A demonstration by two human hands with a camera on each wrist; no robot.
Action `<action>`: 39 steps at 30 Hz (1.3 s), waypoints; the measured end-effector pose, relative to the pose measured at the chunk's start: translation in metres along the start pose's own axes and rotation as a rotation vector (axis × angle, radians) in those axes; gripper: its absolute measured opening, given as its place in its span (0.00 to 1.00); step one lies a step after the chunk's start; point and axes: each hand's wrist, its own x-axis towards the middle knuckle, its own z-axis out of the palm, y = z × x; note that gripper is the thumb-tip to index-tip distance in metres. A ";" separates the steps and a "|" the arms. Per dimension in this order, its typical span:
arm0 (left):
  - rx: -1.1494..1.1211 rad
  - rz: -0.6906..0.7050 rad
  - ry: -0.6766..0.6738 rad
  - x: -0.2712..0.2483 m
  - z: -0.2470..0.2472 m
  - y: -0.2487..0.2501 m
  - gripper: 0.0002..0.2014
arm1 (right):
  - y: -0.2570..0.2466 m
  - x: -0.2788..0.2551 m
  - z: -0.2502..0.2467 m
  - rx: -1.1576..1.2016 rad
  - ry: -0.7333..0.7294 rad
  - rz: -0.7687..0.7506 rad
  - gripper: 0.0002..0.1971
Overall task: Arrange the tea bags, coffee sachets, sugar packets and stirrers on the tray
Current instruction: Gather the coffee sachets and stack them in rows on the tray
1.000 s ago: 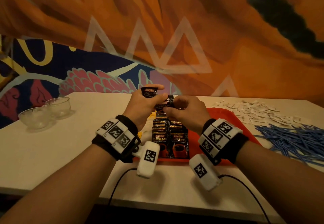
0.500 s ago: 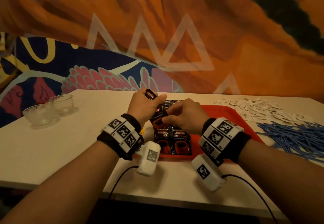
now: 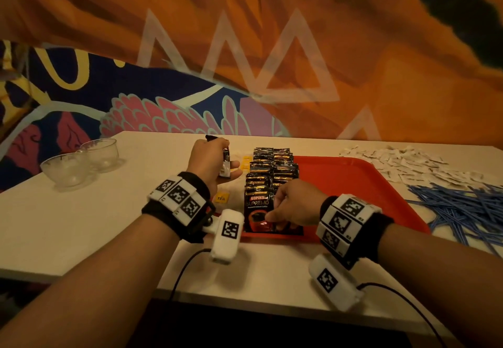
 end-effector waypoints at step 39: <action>0.041 0.256 -0.176 -0.031 0.022 0.011 0.08 | -0.022 -0.006 -0.032 0.007 0.675 -0.492 0.16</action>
